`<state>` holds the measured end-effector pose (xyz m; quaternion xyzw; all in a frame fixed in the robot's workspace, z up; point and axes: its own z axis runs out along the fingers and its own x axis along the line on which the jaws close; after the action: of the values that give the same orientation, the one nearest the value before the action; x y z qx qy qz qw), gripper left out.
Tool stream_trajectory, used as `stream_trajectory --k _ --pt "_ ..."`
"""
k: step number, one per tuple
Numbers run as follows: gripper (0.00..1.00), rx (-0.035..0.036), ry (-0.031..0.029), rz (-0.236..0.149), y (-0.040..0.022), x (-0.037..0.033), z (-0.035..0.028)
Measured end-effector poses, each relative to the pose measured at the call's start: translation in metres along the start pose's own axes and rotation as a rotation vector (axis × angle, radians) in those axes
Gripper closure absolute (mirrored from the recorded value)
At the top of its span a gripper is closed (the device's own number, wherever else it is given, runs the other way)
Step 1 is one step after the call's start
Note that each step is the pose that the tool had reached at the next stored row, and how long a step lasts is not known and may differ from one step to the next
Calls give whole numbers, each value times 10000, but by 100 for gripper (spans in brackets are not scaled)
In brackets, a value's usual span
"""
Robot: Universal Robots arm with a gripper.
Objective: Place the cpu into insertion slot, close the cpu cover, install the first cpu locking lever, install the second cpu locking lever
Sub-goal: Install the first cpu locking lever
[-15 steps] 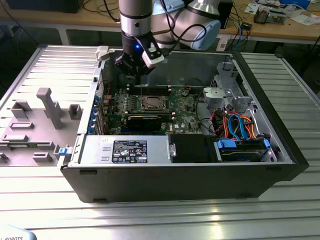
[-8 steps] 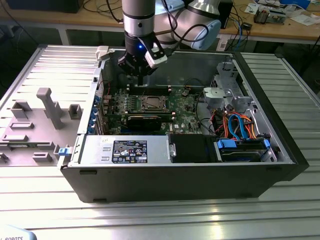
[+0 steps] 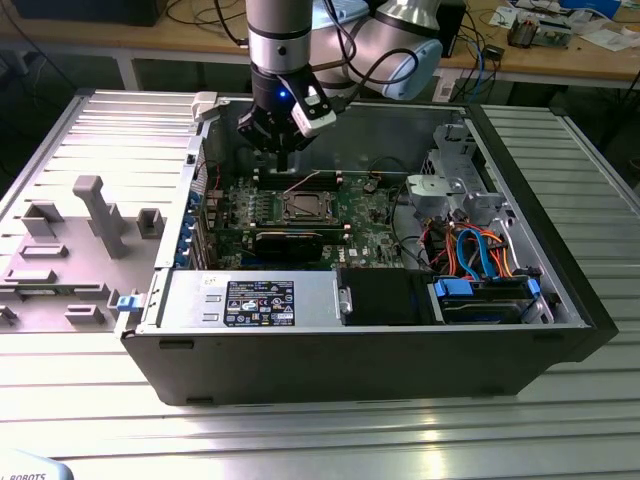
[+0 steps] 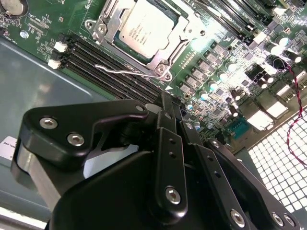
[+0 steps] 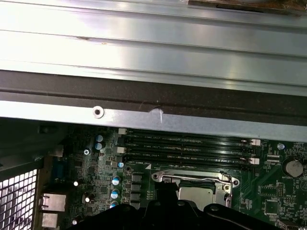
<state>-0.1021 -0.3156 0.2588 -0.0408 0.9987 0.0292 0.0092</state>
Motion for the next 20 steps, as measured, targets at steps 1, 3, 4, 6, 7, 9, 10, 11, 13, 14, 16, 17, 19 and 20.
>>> stream_trajectory --k 1,3,4,6,7,9,10,11,13,14,16,17,19,20 --pt "89 0 -1 -1 0 0 0" --pt "89 -1 0 0 0 -1 1" --pt "89 0 -1 0 0 -1 1" --pt "89 -1 0 0 0 -2 1" --pt "89 0 -1 0 0 -2 1" --pt "89 -108 -9 -1 -6 -3 5" --pt "89 -218 -18 3 -8 -2 8" --pt "89 -318 -29 22 -9 -7 19" --pt "89 -324 -29 27 -11 -24 36" --pt "89 -317 -27 27 -13 -40 48" --pt "89 -248 -22 26 -15 -98 76" --pt "89 -210 -20 25 -14 -114 84" --pt "89 -143 -16 34 -15 -136 101" --pt "89 -102 -12 42 -15 -143 107"
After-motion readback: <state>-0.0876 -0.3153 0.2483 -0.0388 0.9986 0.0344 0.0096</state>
